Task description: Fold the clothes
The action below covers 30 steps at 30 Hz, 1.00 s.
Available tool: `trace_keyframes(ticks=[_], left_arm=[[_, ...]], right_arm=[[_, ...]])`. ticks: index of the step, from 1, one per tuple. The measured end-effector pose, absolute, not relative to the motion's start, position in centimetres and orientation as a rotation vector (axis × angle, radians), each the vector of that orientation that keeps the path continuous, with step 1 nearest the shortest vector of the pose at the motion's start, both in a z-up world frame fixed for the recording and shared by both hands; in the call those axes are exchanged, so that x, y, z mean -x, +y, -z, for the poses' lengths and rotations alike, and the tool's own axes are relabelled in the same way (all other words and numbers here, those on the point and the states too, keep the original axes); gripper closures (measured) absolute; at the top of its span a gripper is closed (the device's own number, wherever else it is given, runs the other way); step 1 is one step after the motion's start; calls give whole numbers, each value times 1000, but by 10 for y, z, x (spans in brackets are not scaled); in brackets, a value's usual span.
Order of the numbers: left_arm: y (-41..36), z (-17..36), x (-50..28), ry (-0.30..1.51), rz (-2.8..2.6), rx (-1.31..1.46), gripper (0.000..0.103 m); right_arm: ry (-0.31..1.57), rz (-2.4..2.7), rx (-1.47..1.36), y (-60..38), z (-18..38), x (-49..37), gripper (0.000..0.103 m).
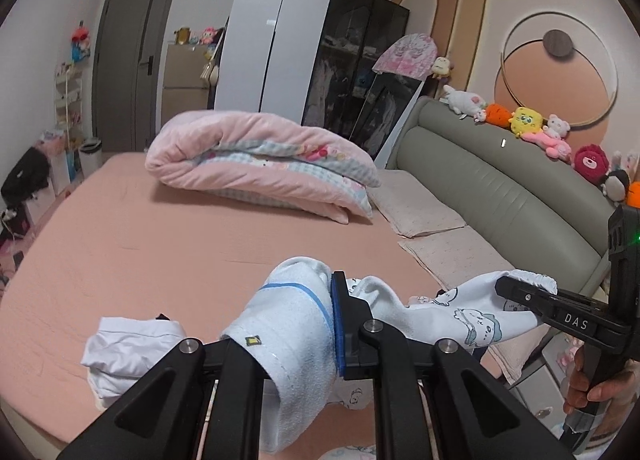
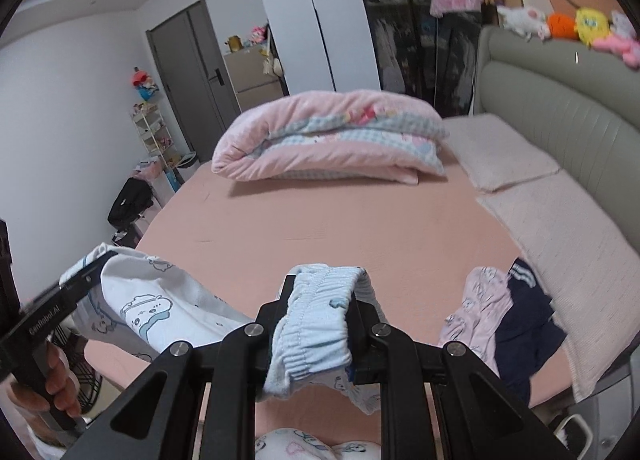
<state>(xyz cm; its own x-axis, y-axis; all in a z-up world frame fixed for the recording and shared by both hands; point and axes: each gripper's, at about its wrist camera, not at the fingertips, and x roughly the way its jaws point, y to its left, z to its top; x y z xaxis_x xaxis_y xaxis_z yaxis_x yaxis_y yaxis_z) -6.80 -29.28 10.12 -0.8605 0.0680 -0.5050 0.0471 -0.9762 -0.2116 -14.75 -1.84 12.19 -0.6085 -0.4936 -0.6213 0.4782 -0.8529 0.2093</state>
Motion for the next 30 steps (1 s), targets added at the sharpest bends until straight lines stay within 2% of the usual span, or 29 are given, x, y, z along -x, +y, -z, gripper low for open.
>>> trace_keyframes(ticks=[9, 18, 30], left_arm=[[-289, -86, 75, -312, -2999, 918, 93], [-299, -9, 140, -368, -2900, 1231, 93], [-318, 63, 232, -426, -2823, 1397, 93]], right_arm=[[-7, 2375, -982, -19, -109, 138, 86], [-23, 2290, -1294, -35, -22, 201, 86], [-32, 2235, -1438, -63, 48, 297, 86]])
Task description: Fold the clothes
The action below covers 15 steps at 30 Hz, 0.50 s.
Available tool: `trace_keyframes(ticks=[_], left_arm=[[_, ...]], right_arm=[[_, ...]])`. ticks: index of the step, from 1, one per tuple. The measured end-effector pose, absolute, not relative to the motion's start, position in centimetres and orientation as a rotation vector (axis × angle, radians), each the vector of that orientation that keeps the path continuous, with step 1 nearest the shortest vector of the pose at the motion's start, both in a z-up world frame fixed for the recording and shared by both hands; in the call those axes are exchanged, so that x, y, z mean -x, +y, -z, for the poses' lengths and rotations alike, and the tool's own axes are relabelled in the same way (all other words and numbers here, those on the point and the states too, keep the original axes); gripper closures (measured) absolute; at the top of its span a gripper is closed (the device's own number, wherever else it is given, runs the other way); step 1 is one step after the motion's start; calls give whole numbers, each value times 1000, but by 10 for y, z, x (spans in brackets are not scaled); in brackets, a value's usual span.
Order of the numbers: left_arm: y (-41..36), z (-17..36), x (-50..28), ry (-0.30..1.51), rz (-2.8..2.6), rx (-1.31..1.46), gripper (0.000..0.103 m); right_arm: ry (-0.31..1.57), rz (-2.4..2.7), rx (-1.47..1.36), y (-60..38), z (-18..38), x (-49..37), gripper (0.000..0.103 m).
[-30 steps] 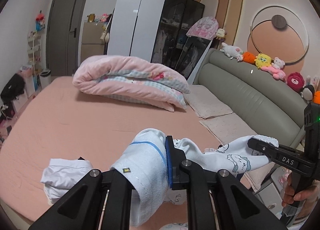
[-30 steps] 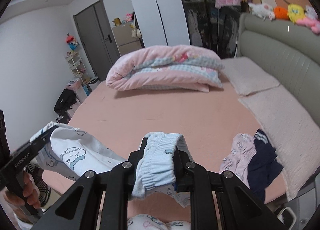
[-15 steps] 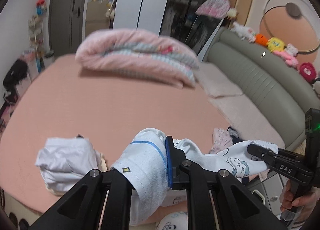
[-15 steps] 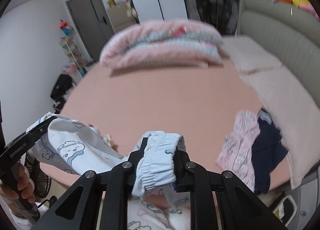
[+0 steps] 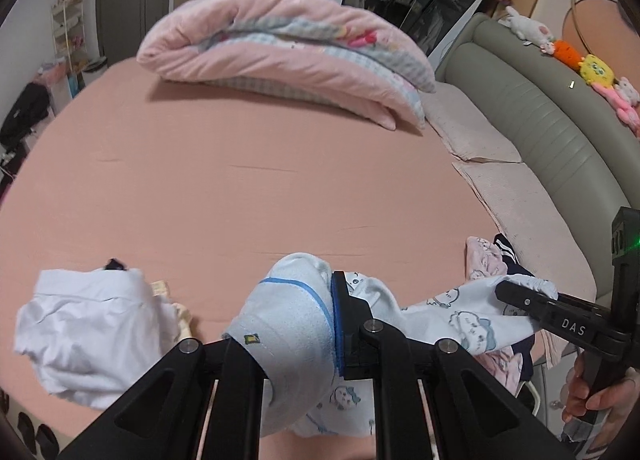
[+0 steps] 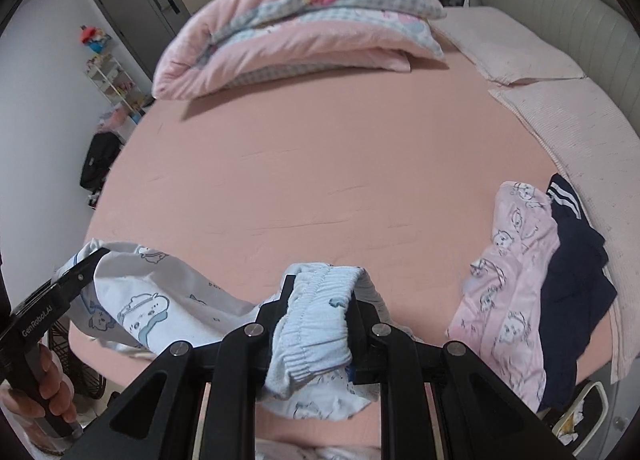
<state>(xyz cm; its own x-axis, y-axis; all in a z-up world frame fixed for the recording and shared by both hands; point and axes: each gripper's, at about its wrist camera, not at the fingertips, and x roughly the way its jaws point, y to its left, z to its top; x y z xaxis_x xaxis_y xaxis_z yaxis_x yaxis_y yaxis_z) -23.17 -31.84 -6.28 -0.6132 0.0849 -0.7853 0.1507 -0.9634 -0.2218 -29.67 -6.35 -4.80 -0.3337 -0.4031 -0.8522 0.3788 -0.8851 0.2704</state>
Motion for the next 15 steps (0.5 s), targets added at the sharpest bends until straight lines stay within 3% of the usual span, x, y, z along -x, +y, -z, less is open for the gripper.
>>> trace_keyframes(ticks=[7, 15], left_arm=[[-335, 104, 291, 536, 2713, -1434, 93], [-338, 145, 359, 478, 2623, -1540, 93]], right_arm=[[-11, 2160, -1533, -83, 89, 353, 86], [-17, 2069, -1666, -99, 143, 420, 86]])
